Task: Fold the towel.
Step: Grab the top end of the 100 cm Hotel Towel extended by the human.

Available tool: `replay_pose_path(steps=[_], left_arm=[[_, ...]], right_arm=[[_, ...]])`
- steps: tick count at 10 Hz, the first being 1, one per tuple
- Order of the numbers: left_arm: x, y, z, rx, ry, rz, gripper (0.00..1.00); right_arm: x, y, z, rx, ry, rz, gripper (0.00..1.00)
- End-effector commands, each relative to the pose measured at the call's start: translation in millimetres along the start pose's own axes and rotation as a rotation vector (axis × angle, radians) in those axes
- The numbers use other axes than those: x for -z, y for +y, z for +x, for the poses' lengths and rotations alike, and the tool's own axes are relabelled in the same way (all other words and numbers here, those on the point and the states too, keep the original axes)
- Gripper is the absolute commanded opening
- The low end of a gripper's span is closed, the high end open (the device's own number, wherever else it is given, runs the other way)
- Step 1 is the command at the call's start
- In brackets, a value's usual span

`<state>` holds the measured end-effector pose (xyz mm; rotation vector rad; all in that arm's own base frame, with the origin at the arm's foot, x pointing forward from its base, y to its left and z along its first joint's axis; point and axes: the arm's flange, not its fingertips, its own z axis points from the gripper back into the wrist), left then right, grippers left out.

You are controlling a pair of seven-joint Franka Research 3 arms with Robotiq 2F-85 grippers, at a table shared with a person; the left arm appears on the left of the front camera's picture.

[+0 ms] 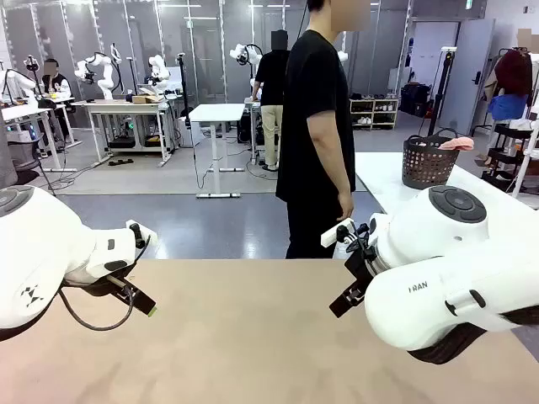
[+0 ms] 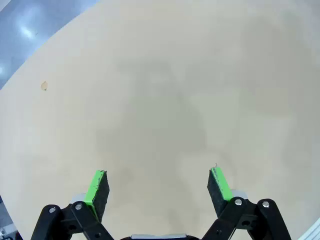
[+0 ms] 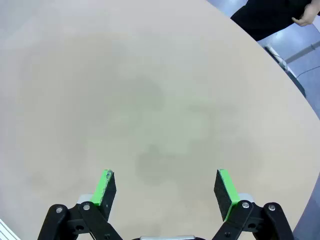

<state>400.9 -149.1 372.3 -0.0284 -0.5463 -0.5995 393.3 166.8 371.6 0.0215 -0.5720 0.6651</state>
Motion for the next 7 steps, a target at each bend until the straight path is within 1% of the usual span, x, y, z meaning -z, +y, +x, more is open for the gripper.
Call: replay_pose_path(steps=[1, 7], left_arm=[[0.0, -0.1, 0.1, 0.0, 0.0, 0.0, 1.0], [0.0, -0.1, 0.1, 0.0, 0.0, 0.0, 1.0]], right_arm=[[0.0, 0.0, 0.0, 0.0, 0.0, 0.0, 1.0], [0.0, 0.0, 0.0, 0.0, 0.0, 0.0, 1.0]])
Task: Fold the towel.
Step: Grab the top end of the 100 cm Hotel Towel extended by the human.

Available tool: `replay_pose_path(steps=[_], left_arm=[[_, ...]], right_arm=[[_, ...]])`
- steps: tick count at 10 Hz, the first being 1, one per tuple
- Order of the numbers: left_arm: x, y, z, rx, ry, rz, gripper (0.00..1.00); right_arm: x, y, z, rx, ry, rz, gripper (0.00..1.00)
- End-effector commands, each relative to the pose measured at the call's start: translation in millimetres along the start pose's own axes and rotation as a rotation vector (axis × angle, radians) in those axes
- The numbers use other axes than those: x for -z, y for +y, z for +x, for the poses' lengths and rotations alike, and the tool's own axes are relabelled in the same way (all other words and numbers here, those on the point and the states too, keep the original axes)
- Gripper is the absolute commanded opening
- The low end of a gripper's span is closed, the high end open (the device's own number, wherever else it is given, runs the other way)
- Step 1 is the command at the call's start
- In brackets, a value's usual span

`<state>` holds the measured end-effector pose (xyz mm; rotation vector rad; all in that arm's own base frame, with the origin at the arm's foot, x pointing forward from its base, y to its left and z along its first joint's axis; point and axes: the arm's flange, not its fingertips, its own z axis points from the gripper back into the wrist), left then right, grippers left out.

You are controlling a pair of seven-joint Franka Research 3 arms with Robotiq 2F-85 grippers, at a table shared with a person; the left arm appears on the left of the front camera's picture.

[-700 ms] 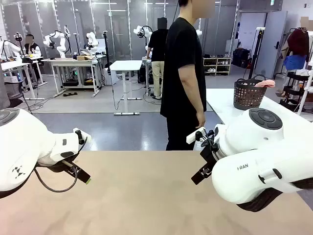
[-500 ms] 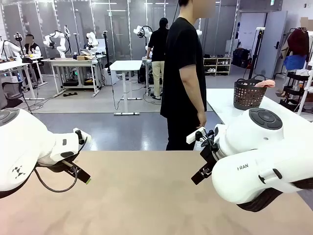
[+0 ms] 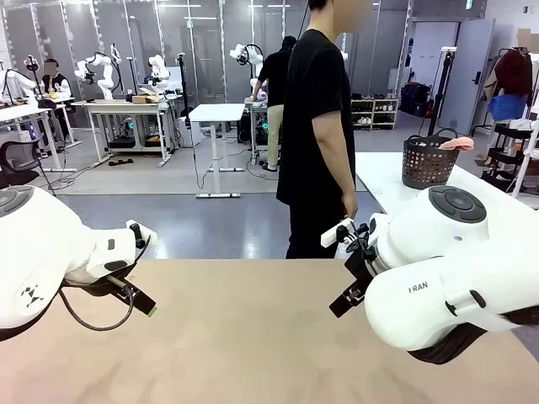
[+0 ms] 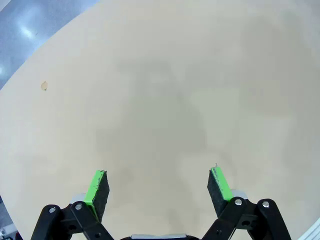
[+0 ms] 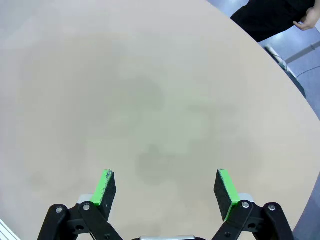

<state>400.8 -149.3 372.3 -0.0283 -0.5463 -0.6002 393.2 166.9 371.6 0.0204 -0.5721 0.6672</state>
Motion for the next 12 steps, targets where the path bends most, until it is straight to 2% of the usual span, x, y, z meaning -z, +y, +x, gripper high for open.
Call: replay_pose_path(steps=[1, 2, 4, 6, 7, 9, 10, 11, 12], left_arm=[[0, 0, 0, -0.001, 0.0, 0.0, 1.0], [0, 0, 0, 0.0, 0.0, 0.0, 1.0], [-39, 10, 15, 0.012, 0.023, -0.103, 1.0], [-89, 32, 17, -0.055, -0.034, -0.231, 1.0], [-114, 44, 9, -0.068, -0.049, -0.359, 1.0], [-152, 82, -21, -0.076, -0.01, -0.737, 1.0], [-165, 106, -40, -0.089, -0.089, -0.902, 1.0], [-180, 128, -66, -0.104, -0.156, -0.997, 1.0], [-187, 141, -102, -0.13, -0.256, -1.123, 1.0]], right_arm=[[0, 0, 0, 0.002, 0.0, 0.0, 1.0], [0, 0, 0, 0.0, 0.0, 0.0, 1.0], [-52, -26, 25, -0.004, -0.028, 0.027, 1.0], [-99, -62, 39, 0.068, -0.089, 0.169, 1.0], [-120, -78, 36, 0.095, -0.09, 0.273, 1.0], [-157, -121, 12, 0.167, -0.123, 0.566, 1.0], [-168, -144, -6, 0.189, -0.146, 0.707, 1.0], [-178, -156, -30, 0.258, -0.195, 0.778, 1.0], [-184, -155, -63, 0.267, -0.221, 0.81, 1.0]])
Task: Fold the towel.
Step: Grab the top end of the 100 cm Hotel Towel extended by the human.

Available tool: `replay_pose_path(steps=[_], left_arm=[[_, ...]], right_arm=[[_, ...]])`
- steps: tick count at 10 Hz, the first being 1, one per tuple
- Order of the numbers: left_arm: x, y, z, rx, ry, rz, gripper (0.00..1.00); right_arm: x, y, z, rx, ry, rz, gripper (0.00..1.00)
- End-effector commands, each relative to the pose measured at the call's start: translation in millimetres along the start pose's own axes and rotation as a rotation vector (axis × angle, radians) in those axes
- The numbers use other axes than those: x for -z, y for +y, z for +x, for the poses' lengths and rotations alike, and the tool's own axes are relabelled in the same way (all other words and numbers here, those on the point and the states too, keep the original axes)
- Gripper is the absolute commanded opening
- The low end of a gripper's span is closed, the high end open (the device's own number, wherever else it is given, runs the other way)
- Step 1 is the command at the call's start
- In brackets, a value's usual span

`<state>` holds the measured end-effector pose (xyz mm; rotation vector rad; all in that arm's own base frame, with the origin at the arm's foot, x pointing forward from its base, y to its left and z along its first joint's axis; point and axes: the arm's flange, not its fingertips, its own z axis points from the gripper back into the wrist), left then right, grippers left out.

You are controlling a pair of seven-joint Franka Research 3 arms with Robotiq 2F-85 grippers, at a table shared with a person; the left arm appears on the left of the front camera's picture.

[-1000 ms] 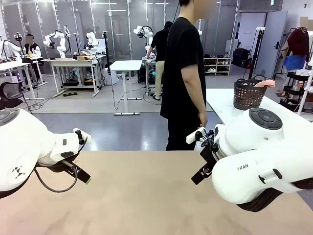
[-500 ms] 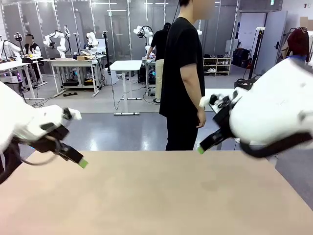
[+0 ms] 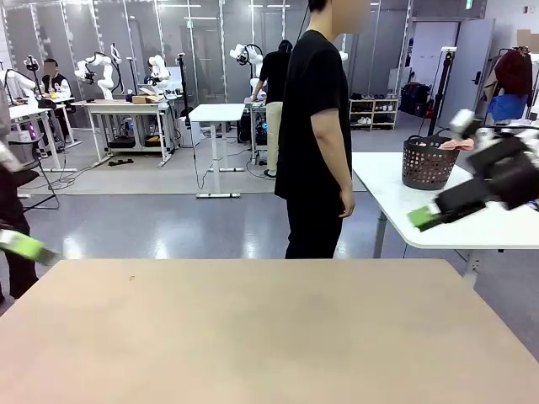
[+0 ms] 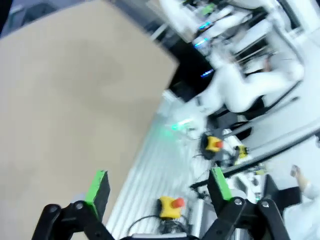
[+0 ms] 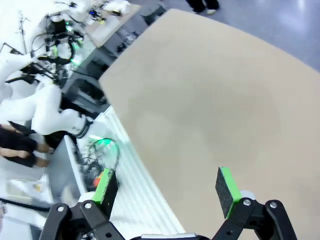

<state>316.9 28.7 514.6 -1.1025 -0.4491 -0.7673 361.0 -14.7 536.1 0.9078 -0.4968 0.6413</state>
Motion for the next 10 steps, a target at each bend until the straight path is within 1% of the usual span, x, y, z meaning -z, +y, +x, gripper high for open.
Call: replay_pose_path(steps=[1, 2, 4, 6, 7, 9, 10], left_arm=[[-31, 27, -34, -0.052, -0.083, -0.148, 1.0], [-49, 35, -46, -0.067, -0.139, -0.186, 1.0], [-80, 23, -75, -0.095, -0.229, -0.179, 1.0], [-92, 32, -85, -0.112, -0.29, -0.19, 1.0], [-97, 28, -95, -0.121, -0.308, -0.188, 1.0], [-102, 29, -104, -0.176, -0.351, -0.137, 1.0], [-107, 33, -109, -0.241, -0.379, -0.072, 1.0]], right_arm=[[-19, -11, -36, 0.025, -0.062, 0.032, 1.0], [-36, -14, -51, 0.031, -0.114, 0.053, 1.0], [-66, -32, -84, 0.167, -0.166, 0.14, 1.0], [-92, -54, -104, 0.181, -0.188, 0.219, 1.0], [-103, -58, -116, 0.215, -0.191, 0.245, 1.0], [-118, -61, -129, 0.269, -0.172, 0.238, 1.0], [-127, -59, -135, 0.272, -0.185, 0.296, 1.0]])
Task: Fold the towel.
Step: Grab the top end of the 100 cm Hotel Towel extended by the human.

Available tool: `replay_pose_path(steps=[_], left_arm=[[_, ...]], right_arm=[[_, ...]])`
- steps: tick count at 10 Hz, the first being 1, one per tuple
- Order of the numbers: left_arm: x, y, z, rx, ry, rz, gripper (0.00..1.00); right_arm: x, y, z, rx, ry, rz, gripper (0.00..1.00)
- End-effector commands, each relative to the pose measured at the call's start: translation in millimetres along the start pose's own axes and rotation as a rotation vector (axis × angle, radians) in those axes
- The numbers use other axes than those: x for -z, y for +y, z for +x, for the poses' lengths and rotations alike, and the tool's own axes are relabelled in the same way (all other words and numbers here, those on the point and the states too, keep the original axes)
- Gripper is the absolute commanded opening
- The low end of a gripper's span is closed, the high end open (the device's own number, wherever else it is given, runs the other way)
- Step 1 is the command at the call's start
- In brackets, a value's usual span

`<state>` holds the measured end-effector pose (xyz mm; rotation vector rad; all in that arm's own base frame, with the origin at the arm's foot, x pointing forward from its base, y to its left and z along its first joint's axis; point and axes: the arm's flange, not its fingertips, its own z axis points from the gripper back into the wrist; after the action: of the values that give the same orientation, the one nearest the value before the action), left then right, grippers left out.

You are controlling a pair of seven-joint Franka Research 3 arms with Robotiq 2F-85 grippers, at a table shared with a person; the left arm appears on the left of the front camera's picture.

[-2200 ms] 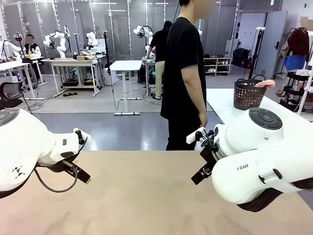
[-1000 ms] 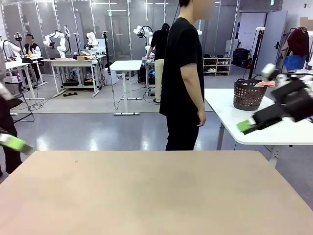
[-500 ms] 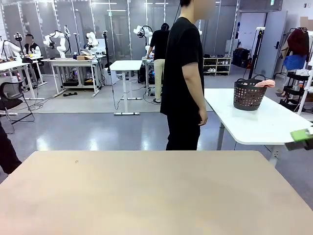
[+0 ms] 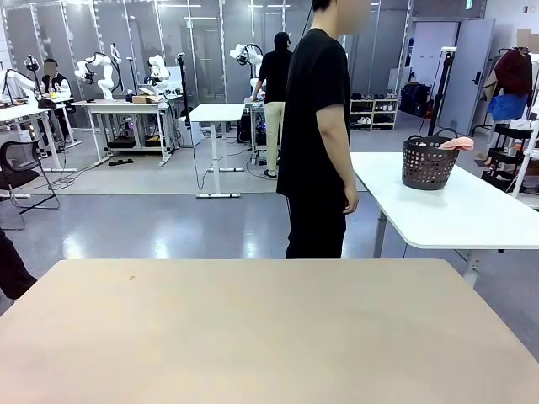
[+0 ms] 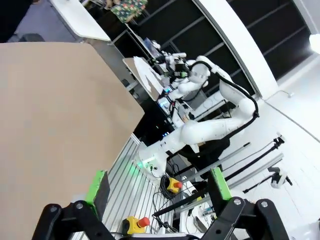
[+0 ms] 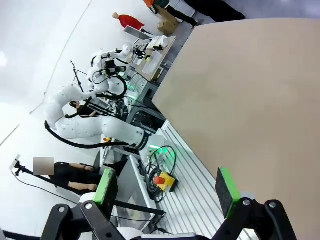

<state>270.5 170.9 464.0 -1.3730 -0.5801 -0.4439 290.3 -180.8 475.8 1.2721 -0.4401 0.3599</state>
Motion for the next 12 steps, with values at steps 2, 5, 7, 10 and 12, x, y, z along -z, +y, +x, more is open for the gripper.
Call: replay_pose_path(steps=[2, 5, 7, 10, 12], left_arm=[[-18, -1, -9, -0.062, -0.107, 0.073, 1.0], [-42, 5, -25, -0.103, -0.203, 0.107, 1.0], [-48, 6, -39, -0.09, -0.226, 0.113, 1.0], [-52, 4, -43, -0.104, -0.205, 0.111, 1.0], [-52, 4, -43, -0.104, -0.205, 0.111, 1.0]], right_arm=[[-25, 10, -15, 0.012, 0.029, 0.049, 1.0], [-41, 10, -42, 0.007, 0.004, 0.031, 1.0], [-47, -1, -57, 0.026, -0.019, 0.033, 1.0], [-47, 3, -54, 0.047, -0.028, 0.023, 1.0], [-47, 3, -54, 0.047, -0.028, 0.023, 1.0]])
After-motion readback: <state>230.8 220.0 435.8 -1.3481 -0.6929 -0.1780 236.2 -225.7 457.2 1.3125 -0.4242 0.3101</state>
